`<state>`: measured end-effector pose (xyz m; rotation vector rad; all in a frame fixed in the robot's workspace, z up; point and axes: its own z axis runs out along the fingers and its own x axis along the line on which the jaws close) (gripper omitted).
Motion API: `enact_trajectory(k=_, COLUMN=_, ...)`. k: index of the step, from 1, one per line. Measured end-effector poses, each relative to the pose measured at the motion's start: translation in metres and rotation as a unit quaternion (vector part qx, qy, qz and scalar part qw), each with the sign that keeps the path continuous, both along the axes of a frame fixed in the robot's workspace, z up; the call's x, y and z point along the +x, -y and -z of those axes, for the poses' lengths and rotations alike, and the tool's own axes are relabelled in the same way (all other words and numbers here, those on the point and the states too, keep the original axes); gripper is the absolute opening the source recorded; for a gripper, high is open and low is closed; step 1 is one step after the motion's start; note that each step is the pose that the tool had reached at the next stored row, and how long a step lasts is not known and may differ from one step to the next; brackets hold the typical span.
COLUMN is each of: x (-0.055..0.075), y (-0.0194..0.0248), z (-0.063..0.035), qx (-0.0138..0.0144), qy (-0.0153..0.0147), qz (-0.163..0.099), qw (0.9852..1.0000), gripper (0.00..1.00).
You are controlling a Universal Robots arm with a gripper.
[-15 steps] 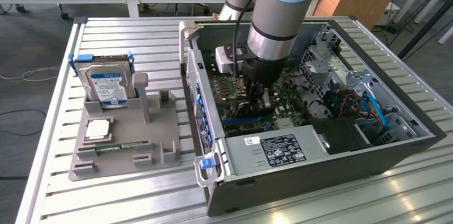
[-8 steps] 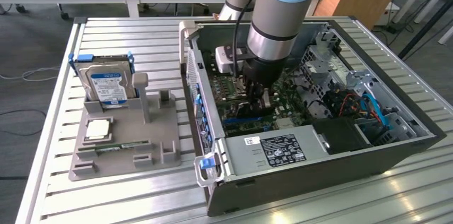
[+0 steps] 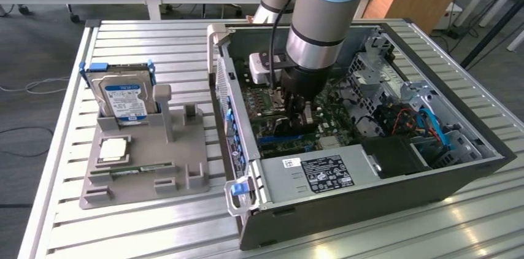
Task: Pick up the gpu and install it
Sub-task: 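Insert the gpu into the slot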
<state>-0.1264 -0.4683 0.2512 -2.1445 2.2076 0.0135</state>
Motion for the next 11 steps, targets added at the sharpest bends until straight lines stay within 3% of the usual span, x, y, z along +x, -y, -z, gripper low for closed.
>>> enact_trajectory(k=11, x=-0.0002, y=-0.0006, z=0.0012, qx=-0.0001, qy=-0.0001, qz=0.0, qw=1.0, gripper=0.27)
